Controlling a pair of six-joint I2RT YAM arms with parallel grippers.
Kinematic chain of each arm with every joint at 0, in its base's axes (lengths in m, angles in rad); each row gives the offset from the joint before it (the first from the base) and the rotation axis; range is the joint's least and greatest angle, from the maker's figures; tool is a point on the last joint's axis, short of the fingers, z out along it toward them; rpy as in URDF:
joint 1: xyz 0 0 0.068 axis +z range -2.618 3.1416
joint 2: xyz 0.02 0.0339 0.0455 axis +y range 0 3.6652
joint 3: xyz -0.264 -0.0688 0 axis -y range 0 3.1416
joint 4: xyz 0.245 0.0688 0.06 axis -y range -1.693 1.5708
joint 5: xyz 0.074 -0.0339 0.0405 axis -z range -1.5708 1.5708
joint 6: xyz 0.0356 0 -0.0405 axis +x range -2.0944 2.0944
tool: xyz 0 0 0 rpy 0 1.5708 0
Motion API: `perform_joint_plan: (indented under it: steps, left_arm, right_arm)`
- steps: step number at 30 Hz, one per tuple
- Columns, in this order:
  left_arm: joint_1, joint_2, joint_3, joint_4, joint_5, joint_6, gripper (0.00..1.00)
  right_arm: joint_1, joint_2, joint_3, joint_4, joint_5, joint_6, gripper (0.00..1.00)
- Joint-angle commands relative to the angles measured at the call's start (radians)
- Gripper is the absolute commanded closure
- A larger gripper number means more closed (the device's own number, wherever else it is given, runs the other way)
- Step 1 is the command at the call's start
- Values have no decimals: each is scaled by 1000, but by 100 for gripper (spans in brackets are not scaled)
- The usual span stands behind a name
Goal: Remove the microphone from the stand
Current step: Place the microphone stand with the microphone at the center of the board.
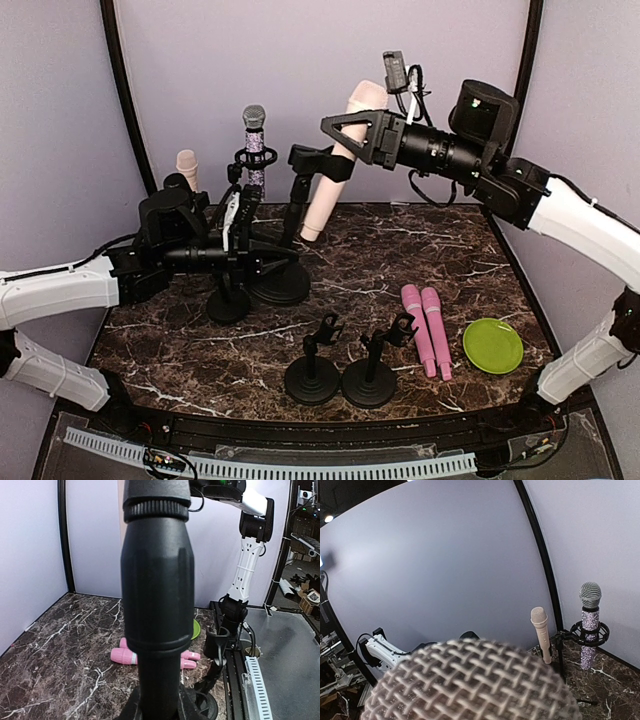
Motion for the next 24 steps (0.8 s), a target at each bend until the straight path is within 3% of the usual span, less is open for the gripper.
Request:
perform_joint_plan:
  steps: [1,24]
  left_arm:
    - [0,21,102,29,-75,81,100]
    - [-43,412,395,8,-117,102,100]
  right_arm:
    - [11,-73,-38,26,147,-21,90]
    - [11,-210,-166,-170,552,-136,94]
